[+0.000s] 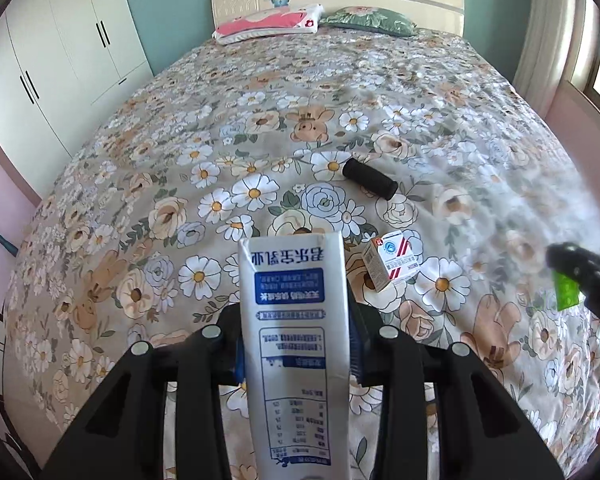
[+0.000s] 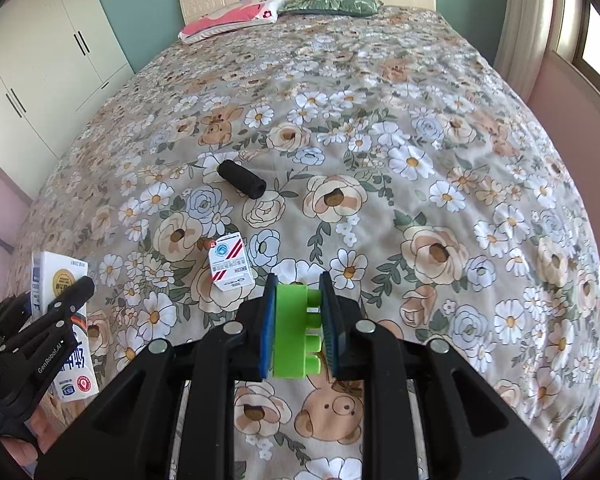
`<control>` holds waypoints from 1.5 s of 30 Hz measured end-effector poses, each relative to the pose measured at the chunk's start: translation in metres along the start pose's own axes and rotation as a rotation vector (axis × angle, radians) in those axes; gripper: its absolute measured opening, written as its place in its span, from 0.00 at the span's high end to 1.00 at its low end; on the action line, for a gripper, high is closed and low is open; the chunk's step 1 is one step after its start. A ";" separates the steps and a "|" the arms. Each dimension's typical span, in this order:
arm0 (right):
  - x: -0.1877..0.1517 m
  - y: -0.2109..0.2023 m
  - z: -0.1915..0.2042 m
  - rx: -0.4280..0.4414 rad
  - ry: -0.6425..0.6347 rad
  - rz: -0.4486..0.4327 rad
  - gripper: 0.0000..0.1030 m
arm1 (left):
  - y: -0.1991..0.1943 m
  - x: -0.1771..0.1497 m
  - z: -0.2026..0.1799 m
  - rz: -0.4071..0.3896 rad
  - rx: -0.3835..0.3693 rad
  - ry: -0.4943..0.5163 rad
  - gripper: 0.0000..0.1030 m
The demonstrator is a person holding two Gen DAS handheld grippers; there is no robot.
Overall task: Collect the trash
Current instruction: 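Carry the green block and milk carton with both tools over the bin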
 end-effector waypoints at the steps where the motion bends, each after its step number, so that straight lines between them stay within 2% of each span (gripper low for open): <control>1: 0.000 -0.013 0.005 -0.002 -0.014 -0.009 0.78 | -0.014 0.001 0.003 -0.016 0.003 0.008 0.62; 13: -0.021 -0.193 0.077 -0.069 -0.237 -0.148 0.78 | -0.181 -0.003 0.051 -0.222 0.042 0.067 0.62; 16: -0.030 -0.237 0.097 -0.089 -0.284 -0.189 0.78 | -0.214 -0.008 0.064 -0.248 0.022 0.051 0.62; 18: -0.037 -0.264 0.110 -0.101 -0.322 -0.212 0.78 | -0.237 -0.012 0.072 -0.272 0.012 0.052 0.62; 26: -0.083 -0.358 0.160 -0.135 -0.480 -0.271 0.78 | -0.328 -0.042 0.092 -0.404 0.050 0.136 0.62; 29: -0.099 -0.388 0.169 -0.147 -0.519 -0.294 0.78 | -0.356 -0.054 0.096 -0.460 0.105 0.178 0.62; 35: -0.129 -0.440 0.180 -0.147 -0.567 -0.327 0.78 | -0.399 -0.076 0.101 -0.520 0.128 0.240 0.62; 42: -0.171 -0.485 0.191 -0.166 -0.644 -0.342 0.78 | -0.438 -0.102 0.102 -0.554 0.072 0.308 0.62; 45: -0.188 -0.497 0.194 -0.174 -0.676 -0.344 0.78 | -0.444 -0.115 0.102 -0.559 0.078 0.338 0.62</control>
Point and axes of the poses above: each gripper's, at about its wrist camera, not at the fingertips, and y roughly the way its jaws point, z to its left, x to its top, the point moved 8 cm from there along y, roughly the way its jaws point, and after that the axes turned 10 degrees about x, right-handed, at the moved point
